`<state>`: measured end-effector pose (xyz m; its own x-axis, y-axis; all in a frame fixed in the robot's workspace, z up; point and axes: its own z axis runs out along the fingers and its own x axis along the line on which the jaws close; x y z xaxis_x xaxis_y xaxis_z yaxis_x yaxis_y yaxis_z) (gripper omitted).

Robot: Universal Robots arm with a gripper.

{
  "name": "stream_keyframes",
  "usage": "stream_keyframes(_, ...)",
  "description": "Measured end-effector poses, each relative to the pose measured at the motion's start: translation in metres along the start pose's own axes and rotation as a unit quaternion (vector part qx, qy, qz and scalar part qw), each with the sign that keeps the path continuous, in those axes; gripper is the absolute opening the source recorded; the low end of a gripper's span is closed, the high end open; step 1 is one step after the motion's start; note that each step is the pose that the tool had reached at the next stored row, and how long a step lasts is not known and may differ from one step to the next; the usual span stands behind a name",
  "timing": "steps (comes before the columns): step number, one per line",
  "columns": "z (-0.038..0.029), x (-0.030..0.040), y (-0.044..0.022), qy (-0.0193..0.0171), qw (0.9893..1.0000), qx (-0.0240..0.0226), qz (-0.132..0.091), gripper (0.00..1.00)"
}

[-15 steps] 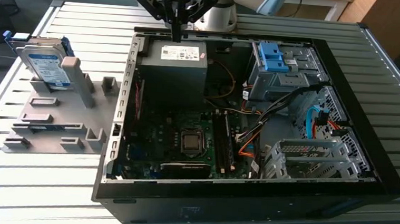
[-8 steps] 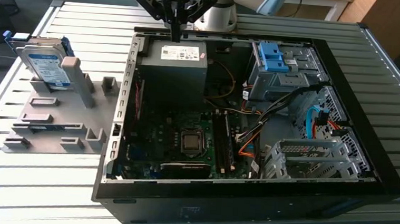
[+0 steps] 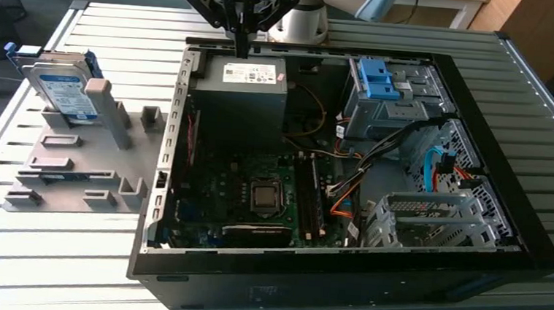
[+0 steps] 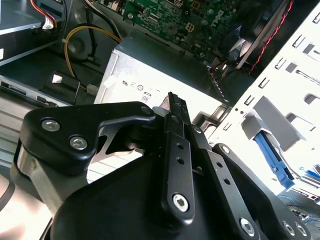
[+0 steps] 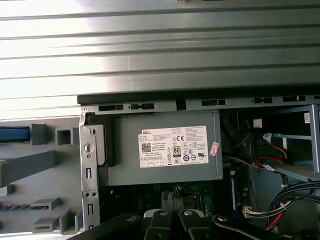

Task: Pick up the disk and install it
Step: 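Reach for the disk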

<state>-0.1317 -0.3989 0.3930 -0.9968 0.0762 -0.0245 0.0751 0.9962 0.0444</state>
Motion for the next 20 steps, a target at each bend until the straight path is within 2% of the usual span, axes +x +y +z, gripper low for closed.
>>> stream_keyframes(20, 0.0, 0.005, -0.0004, 0.0, 1.0, 0.0, 0.0, 0.11)
